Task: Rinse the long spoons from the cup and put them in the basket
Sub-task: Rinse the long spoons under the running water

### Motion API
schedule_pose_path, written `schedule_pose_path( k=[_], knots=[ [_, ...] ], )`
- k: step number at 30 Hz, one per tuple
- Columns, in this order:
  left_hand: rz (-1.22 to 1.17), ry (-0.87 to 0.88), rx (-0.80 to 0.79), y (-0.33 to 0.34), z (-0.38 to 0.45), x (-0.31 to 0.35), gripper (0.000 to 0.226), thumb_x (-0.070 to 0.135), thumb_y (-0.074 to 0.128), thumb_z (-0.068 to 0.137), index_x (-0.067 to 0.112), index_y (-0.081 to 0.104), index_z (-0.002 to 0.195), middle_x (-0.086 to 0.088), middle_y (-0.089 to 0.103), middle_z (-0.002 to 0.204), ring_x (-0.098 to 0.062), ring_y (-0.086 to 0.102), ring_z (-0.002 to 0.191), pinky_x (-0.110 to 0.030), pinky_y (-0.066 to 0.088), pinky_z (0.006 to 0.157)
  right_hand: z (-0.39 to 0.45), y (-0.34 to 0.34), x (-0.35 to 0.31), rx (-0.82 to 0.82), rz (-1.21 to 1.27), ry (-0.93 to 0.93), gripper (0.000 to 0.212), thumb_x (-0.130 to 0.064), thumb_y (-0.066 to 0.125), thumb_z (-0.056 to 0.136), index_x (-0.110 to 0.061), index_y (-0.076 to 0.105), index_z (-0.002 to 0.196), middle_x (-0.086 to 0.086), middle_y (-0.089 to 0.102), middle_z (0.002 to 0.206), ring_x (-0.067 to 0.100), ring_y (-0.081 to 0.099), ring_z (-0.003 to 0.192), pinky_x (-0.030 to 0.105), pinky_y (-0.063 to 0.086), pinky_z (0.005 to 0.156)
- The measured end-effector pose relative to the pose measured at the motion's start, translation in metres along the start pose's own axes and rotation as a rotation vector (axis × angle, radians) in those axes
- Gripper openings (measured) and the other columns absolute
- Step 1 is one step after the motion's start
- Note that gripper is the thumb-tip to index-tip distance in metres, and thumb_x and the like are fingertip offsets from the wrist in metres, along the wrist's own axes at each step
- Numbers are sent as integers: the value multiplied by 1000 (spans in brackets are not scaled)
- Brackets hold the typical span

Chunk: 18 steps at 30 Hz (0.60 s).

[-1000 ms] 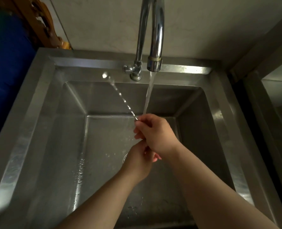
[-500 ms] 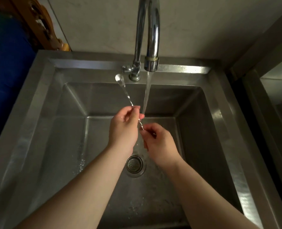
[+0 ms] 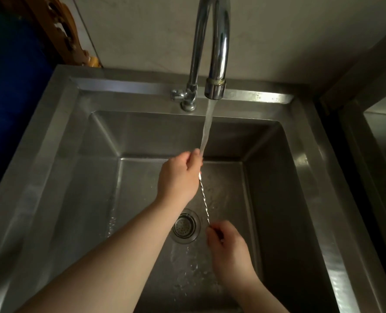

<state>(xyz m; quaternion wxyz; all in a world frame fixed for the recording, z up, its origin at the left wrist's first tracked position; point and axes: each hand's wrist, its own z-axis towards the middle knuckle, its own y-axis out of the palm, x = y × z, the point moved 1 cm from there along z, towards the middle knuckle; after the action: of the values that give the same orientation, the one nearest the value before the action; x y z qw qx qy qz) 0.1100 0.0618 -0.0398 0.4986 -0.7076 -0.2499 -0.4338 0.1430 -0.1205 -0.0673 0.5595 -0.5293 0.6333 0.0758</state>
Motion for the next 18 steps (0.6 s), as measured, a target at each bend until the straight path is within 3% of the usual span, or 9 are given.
schedule_pose_path(
  k=[2,4,6,8,10,13,16,18],
  knots=[
    [181,46,-13,-2,2,-3,49,49,42,100,20,56,63,2,62,59,-21,53,58,-32,30,54,0,4,11,37,-84,-37,32,-16,64,91,-37,56,69,-6,60,78,5,57,77,13,42,66],
    [217,37,37,-7,9,-4,40,38,48,102,17,55,68,-4,62,66,-27,55,65,-32,28,57,5,9,26,22,-114,15,34,-17,63,91,-38,55,65,-8,60,76,4,57,78,13,42,63],
    [170,16,32,-11,16,-3,24,30,52,101,19,65,83,2,65,76,-16,57,66,-27,31,54,12,19,46,-23,-172,103,27,-18,58,91,-28,58,65,-4,61,72,10,58,71,18,42,59],
    [144,21,-28,-10,15,-3,17,31,52,100,26,67,94,10,65,81,-2,55,65,-17,31,52,22,30,67,-48,-218,231,20,-24,54,91,-21,63,73,-1,66,72,20,61,71,32,47,61],
    [129,41,-61,-9,7,-7,15,33,52,98,31,66,94,14,64,78,1,56,67,-13,33,53,35,41,88,-44,-256,331,21,-26,50,94,-19,67,85,4,69,82,23,64,76,31,49,65],
    [116,76,-67,-9,-5,-22,11,31,56,95,33,66,92,17,60,69,4,56,65,-8,35,53,58,56,122,-14,-327,400,28,-20,44,99,-12,68,111,13,69,112,30,64,103,29,48,83],
    [134,84,-73,-12,-16,-40,11,30,57,93,34,67,92,18,58,66,0,55,63,-17,39,59,78,69,142,28,-427,393,33,-18,38,100,-12,62,122,9,64,129,26,58,120,28,41,99],
    [150,84,-85,-13,-23,-48,10,29,58,93,34,67,92,18,57,67,-1,54,62,-22,41,61,89,74,149,28,-476,383,32,-15,38,99,-12,62,121,9,64,127,25,59,118,27,43,94]
  ],
)
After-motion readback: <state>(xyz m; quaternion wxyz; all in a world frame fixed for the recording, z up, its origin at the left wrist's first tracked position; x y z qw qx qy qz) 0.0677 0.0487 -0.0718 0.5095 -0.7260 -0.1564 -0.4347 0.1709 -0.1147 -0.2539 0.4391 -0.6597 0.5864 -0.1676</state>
